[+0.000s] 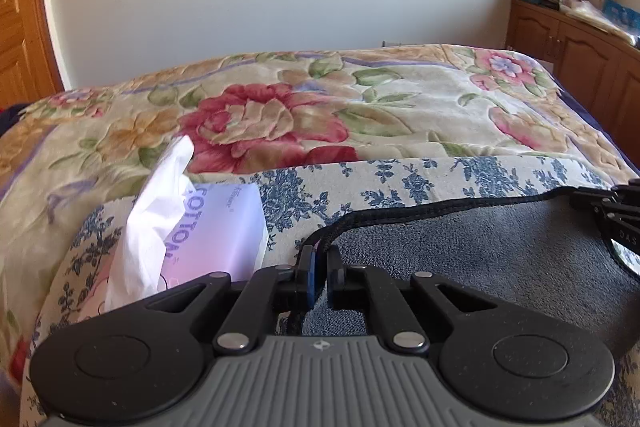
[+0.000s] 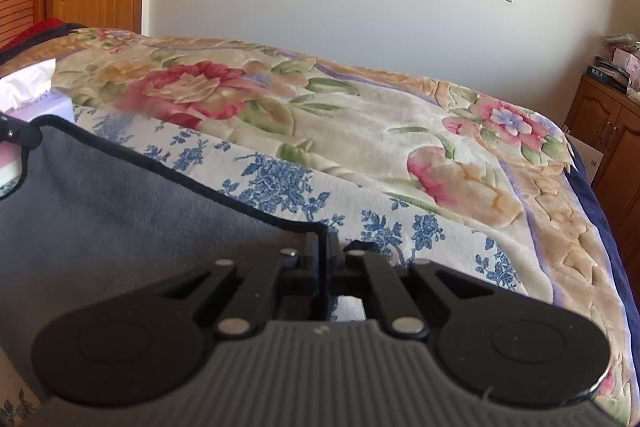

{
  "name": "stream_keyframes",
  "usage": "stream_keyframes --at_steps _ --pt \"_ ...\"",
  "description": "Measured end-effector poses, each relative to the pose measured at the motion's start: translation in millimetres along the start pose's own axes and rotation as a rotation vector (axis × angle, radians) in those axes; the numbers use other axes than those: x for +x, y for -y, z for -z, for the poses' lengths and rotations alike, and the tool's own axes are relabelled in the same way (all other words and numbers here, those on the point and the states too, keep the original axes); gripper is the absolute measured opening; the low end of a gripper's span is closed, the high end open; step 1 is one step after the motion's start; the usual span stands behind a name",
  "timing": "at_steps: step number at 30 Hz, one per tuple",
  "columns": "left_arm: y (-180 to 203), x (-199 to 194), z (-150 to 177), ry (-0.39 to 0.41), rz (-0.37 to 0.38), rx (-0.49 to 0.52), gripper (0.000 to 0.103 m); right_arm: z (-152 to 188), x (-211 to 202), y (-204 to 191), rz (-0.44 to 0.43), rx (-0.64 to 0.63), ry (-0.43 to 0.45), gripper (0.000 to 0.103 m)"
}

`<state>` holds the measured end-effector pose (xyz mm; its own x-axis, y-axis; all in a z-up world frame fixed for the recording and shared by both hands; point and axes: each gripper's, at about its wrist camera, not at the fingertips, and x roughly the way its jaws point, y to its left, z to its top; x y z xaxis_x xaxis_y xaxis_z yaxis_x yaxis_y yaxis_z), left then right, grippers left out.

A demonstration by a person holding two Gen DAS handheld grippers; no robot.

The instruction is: Fold towel

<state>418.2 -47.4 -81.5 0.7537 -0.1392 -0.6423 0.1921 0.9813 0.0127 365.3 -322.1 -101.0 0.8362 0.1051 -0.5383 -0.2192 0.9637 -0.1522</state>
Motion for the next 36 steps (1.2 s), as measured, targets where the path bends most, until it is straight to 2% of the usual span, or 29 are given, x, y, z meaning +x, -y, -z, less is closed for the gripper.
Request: stream_keyframes --at_steps 3,4,5,7,8,12,14,20,24,26,30,32,33,36 --pt "-4.0 1.1 0.3 0.006 -0.004 -0.038 0.025 -0.2 1.3 -1.2 0.007 0.007 -0.002 0.005" --pt "-4.8 0.5 0.8 0.014 -0.015 -0.044 0.040 0.0 1.8 -1.7 0.010 0.011 -0.006 0.014" --pt "-5.4 -1.0 1.3 0.030 -0.030 -0.046 0.048 0.4 2.0 -1.8 0.013 0.013 -0.008 0.033" --pt "-6.2 -3.4 2.0 0.047 -0.052 -0.044 0.055 2.3 -0.3 -1.6 0.025 0.014 0.003 0.060" --pt "-6.8 -3.9 2.2 0.046 -0.051 -0.042 0.061 2.9 -1.8 -0.4 0.021 0.023 0.011 0.061" --pt "-6.8 -8.1 1.8 0.066 -0.059 -0.041 0.072 3.0 -6.2 2.2 0.023 0.036 0.017 0.061" --pt "-5.4 -10.6 1.4 0.081 -0.064 -0.043 0.081 2.9 -7.8 1.5 0.020 0.036 0.017 0.063" --pt "1.7 -18.5 -0.9 0.093 -0.055 -0.034 0.090 2.9 -15.3 -1.3 0.015 0.035 0.016 0.066" --pt "4.8 -27.1 -2.0 0.098 -0.048 -0.032 0.091 2.7 -24.6 -2.0 0.008 0.058 0.020 0.069" --pt "6.4 -32.7 -3.1 0.101 -0.044 -0.030 0.093 2.8 -30.6 -3.3 0.005 0.064 0.025 0.076" --pt "10.7 -46.2 -6.5 0.108 -0.039 -0.026 0.093 1.6 -44.1 -7.5 0.002 0.067 0.034 0.082" --pt "13.4 -54.2 -8.8 0.115 -0.037 -0.020 0.095 -0.1 -51.8 -9.0 0.001 0.072 0.039 0.097" --pt "15.2 -58.7 -9.8 0.120 -0.036 -0.018 0.096 -1.0 -56.5 -9.8 0.000 0.075 0.047 0.101" --pt "20.4 -71.6 -12.7 0.129 -0.031 -0.012 0.101 -4.0 -69.8 -12.5 -0.002 0.079 0.065 0.103"
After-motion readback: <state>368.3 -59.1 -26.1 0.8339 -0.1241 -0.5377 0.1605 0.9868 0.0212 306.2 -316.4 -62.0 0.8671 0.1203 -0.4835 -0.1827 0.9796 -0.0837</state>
